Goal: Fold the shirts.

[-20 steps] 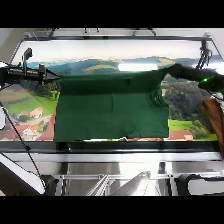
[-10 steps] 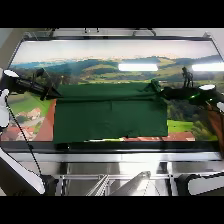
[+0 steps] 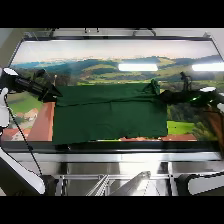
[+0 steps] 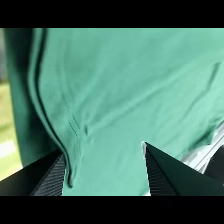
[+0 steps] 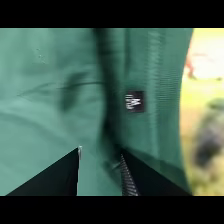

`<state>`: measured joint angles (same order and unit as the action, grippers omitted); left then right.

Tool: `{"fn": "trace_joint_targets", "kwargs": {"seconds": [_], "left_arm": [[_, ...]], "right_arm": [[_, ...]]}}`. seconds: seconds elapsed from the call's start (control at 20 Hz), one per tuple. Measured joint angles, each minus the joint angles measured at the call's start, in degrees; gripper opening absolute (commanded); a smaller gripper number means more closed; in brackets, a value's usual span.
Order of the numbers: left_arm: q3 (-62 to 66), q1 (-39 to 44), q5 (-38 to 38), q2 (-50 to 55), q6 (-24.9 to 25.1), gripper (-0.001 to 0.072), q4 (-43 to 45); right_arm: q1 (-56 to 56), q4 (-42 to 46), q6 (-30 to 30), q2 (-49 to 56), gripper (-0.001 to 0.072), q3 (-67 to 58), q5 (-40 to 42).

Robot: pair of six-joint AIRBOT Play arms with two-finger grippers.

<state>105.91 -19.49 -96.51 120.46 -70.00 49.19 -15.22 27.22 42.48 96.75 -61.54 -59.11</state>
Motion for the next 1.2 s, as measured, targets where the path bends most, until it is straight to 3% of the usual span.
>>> {"fn": "trace_joint_targets", "kwargs": {"seconds": [0.15,0.3,0.4,0.5,0.85,0.9,0.95,1.0,1.2], "left_arm": [[-2.05,-1.64,-1.18,-4.02,-1.05,0.0513,0.35],[-12.83,-5.64,-1.64,-11.26,-0.66,0.0509,0.59],[-22.69,-9.25,-0.35,-16.76,0.63,0.0429,0.76],[-32.02,-12.98,1.33,-21.57,1.90,0.0427,0.98],[-50.16,-19.63,5.11,-29.49,2.60,0.0427,6.91],[-51.74,-19.63,5.55,-29.79,2.51,0.0427,7.61],[-53.13,-19.39,6.25,-30.01,2.49,0.0427,8.07],[-54.29,-18.97,7.17,-30.14,2.25,0.0427,8.52],[-56.57,-15.52,12.28,-30.38,2.01,0.0427,9.14]], "right_arm": [[-4.07,2.89,2.38,-4.09,0.0296,0.46,-5.90],[-8.13,8.24,5.64,-8.26,0.0296,4.83,-9.88],[-10.47,10.78,7.08,-10.45,0.0301,10.03,-10.86],[-12.09,11.98,8.11,-11.63,0.0405,15.63,-10.84],[-13.62,12.15,9.38,-12.79,0.0399,27.50,-9.66],[-13.40,11.76,9.38,-12.81,0.0396,28.09,-9.53],[-12.83,11.28,9.40,-12.81,0.0330,28.61,-9.27],[-12.11,11.28,9.40,-12.81,0.0315,28.94,-9.07],[-8.61,11.23,8.46,-12.79,0.0317,29.51,-8.79]]}}
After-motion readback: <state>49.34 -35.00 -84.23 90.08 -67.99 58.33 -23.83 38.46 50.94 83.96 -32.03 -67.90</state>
